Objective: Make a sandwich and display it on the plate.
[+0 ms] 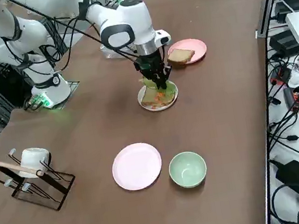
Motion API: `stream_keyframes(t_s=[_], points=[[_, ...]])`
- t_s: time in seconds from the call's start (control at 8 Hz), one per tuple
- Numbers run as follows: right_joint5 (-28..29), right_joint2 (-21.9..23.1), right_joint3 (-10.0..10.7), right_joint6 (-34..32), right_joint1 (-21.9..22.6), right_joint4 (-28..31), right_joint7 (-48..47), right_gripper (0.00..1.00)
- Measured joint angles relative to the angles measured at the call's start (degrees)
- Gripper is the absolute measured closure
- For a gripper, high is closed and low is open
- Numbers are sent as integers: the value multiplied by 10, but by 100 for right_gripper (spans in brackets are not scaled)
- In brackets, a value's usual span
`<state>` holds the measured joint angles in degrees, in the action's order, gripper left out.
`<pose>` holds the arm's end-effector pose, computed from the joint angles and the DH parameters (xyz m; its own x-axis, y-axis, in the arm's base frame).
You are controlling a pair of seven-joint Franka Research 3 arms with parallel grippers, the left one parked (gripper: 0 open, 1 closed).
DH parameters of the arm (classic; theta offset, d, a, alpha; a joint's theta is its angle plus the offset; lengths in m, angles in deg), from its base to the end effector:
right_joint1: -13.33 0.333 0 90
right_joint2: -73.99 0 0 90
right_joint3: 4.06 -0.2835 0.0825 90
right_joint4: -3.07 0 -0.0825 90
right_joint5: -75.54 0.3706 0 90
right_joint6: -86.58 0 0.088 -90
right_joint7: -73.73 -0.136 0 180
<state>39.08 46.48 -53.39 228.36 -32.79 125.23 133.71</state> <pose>0.5594 0.0339 0.2114 0.0449 0.9989 -0.0164 0.9930 -0.0428 0.1100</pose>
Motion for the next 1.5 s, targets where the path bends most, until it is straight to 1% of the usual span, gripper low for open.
stream_keyframes(t_s=[0.25, 0.75, 1.0, 1.25, 1.5], points=[[0, 0, 0, 0, 0, 0, 0, 92], [-14, -1, 0, 0, -1, 0, 1, 70], [-16, -3, 0, 0, -1, 0, 2, 38], [-16, -2, 0, -10, -2, -1, 3, 1], [-15, 3, -4, -41, -5, -15, 3, 0]])
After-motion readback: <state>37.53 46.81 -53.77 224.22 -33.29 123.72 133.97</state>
